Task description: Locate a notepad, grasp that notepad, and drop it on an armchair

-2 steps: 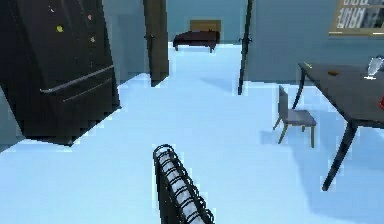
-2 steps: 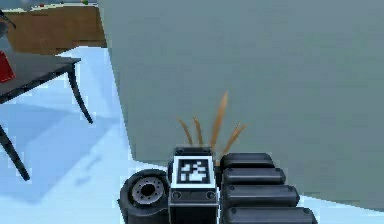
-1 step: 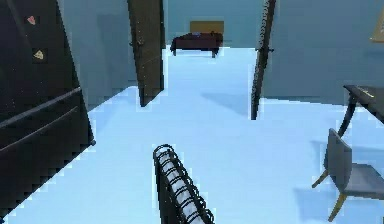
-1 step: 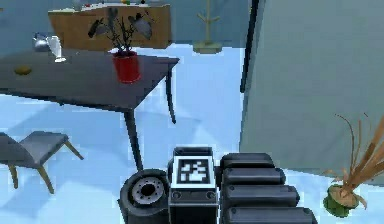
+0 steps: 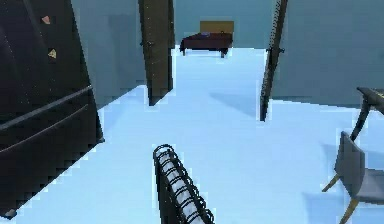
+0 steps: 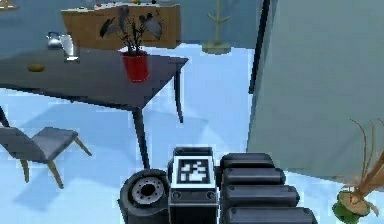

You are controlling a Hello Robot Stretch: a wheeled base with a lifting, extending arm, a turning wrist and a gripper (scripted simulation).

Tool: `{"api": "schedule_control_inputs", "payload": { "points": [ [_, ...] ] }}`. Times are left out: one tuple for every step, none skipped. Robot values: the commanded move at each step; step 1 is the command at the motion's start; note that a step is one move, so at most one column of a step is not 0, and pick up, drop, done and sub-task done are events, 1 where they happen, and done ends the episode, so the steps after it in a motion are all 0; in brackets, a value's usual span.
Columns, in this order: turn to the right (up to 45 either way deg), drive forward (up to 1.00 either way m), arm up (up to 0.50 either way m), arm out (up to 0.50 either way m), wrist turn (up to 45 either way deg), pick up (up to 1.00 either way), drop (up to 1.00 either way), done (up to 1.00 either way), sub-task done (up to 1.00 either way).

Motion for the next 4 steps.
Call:
{"api": "schedule_control_inputs", "payload": {
  "points": [
    [3.0,0.00,0.00,0.00,0.0,0.00,0.00,0.00,0.00],
    [0.0,1.00,0.00,0.00,0.0,0.00,0.00,0.00,0.00],
    [0.0,1.00,0.00,0.00,0.0,0.00,0.00,0.00,0.00],
    [0.0,1.00,0.00,0.00,0.0,0.00,0.00,0.00,0.00]
  ]
}}
